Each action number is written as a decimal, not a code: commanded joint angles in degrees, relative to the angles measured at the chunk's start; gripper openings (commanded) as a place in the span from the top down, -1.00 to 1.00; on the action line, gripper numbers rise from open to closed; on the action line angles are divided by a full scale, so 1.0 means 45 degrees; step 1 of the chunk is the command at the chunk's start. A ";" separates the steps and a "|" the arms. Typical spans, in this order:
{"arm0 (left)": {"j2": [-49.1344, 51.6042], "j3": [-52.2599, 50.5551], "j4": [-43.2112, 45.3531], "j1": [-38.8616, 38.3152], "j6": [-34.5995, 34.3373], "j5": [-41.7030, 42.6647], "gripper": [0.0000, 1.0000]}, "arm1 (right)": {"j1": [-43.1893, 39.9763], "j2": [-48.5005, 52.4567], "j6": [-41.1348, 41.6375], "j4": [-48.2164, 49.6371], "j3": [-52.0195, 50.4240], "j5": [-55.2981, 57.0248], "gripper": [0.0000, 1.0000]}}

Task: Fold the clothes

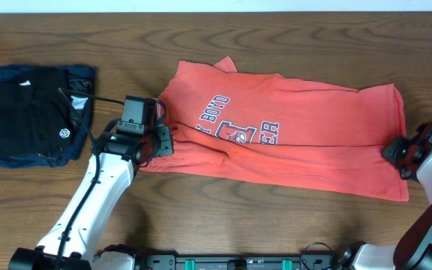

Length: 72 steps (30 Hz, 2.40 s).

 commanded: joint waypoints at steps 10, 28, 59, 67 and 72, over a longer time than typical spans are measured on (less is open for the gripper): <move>-0.0049 0.0053 0.0646 0.0015 0.0267 0.0131 0.02 | -0.0155 0.0029 0.0568 -0.0034 0.0049 -0.1783 0.31; 0.2793 0.0053 0.1307 -0.0053 0.1180 0.0180 -0.06 | 0.0656 -0.0631 -0.1161 -0.2754 -0.0355 0.0102 0.26; 0.0879 0.2035 -0.3410 -0.0058 0.0209 0.0525 -0.71 | -0.0238 -0.2166 -0.0423 -0.4464 0.0661 -0.1452 -0.05; 0.2754 0.6037 -0.1637 -0.0073 0.1671 0.2098 -0.86 | 0.0801 -0.3959 -0.2103 -0.4153 0.1224 -0.4255 -0.84; 0.6120 0.9233 -0.1739 -0.0486 0.2914 0.2841 -0.87 | 0.1171 -0.3988 -0.2171 -0.4333 0.1209 -0.4459 -0.99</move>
